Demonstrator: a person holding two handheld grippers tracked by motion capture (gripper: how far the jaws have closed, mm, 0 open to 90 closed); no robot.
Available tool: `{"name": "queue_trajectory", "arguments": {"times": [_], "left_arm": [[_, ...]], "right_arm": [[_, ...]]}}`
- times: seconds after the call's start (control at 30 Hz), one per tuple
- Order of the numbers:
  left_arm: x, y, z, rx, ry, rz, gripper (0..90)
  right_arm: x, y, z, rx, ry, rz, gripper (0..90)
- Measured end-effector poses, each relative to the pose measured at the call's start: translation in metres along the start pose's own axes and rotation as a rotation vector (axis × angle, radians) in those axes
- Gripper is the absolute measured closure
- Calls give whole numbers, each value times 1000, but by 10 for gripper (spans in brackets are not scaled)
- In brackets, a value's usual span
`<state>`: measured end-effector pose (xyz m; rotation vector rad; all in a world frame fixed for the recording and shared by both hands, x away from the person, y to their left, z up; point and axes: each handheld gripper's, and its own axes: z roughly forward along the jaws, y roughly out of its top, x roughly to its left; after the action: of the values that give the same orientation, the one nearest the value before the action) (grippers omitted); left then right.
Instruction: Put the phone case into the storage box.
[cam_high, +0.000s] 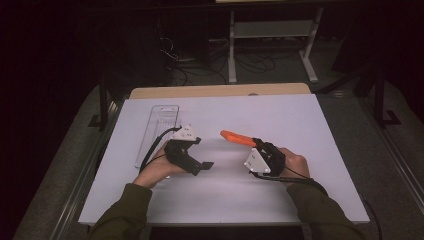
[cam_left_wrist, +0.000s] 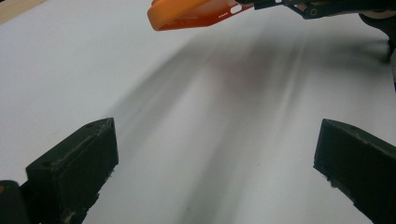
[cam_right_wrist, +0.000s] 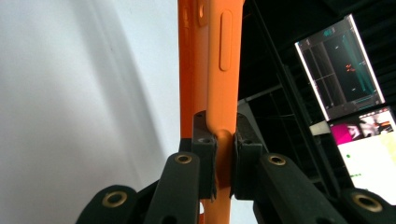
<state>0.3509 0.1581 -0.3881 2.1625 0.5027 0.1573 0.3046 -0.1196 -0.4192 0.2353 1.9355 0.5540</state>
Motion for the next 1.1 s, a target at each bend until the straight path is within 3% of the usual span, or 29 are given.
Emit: {"name": "queue_trajectory", "arguments": {"times": [0.07, 0.1, 0.23, 0.3, 0.47, 0.77, 1.1], "left_arm": [[0, 0, 0, 0, 0, -6, 0], [0, 0, 0, 0, 2, -5, 0], [-1, 0, 0, 0, 2, -12, 0], [-1, 0, 0, 2, 1, -11, 0], [0, 0, 0, 5, 2, -8, 0], [0, 0, -1, 11, 1, -2, 0], [1, 0, -1, 11, 1, -1, 0]], "right_arm": [[-1, 0, 0, 1, 7, 22, 813], [0, 0, 0, 12, 23, 72, 813], [-1, 1, 0, 7, 25, 130, 813], [-3, 0, 0, 12, 36, 116, 813], [-6, -1, 0, 8, 48, 181, 813], [-9, -3, 1, 17, 67, 212, 813], [-18, -5, 2, 21, 106, 306, 813]]}}
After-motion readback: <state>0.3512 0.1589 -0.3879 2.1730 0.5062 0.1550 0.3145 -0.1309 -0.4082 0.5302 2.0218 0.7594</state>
